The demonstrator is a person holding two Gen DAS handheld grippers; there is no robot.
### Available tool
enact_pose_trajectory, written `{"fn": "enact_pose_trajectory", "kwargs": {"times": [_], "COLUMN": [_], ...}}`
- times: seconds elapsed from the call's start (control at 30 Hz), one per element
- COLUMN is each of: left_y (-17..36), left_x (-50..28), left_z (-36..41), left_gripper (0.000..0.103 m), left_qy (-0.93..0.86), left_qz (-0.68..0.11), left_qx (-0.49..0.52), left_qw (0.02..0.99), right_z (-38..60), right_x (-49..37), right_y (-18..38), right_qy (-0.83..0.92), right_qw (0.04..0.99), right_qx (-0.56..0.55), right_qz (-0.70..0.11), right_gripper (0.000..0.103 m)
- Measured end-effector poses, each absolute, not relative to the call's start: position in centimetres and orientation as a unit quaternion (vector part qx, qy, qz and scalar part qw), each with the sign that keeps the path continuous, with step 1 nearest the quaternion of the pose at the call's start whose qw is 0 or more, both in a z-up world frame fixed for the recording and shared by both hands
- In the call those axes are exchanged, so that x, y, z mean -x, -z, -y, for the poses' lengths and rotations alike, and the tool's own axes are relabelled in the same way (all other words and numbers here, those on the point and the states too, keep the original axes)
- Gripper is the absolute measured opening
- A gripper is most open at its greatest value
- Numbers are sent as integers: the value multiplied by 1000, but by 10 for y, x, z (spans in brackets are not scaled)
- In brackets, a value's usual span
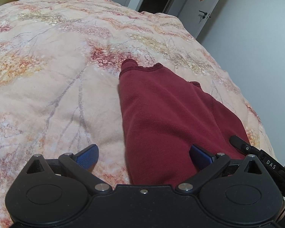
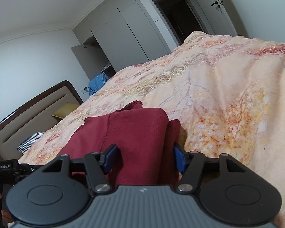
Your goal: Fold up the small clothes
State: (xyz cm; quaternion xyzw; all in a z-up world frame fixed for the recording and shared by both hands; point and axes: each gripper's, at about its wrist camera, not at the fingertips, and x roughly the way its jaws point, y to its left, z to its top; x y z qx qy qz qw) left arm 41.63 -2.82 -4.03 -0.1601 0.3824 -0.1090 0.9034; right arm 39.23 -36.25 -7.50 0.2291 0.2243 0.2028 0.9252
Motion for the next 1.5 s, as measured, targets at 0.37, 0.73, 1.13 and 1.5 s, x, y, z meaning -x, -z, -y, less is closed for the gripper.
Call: {"fn": "enact_pose_trajectory", "kwargs": {"times": [0.37,0.73,1.13,1.5], "left_y": [21,-46,-42,-9], "left_x": [-414,-413,-400,-396], "left_z": [42,19,-73,-112], "left_gripper": [38,21,21,47], "left_qy": [126,120,11,-2], "left_qz": [-365,-274,-277,-297], "left_qx": [156,101,80,167], "left_qw": [909,949,957,940], "right_z": [352,284,173,158], "right_x": [-392,-385,-428,-439], "right_y": [60,-14,-10,13], "right_qy": [-186,-209,-288,-233], "right_qw": [931,956,935,943], "right_qx": [-201,-94,-107,-75], "right_qz": [-242,-182,-175,-225], "right_gripper": [55,19,19,40]}}
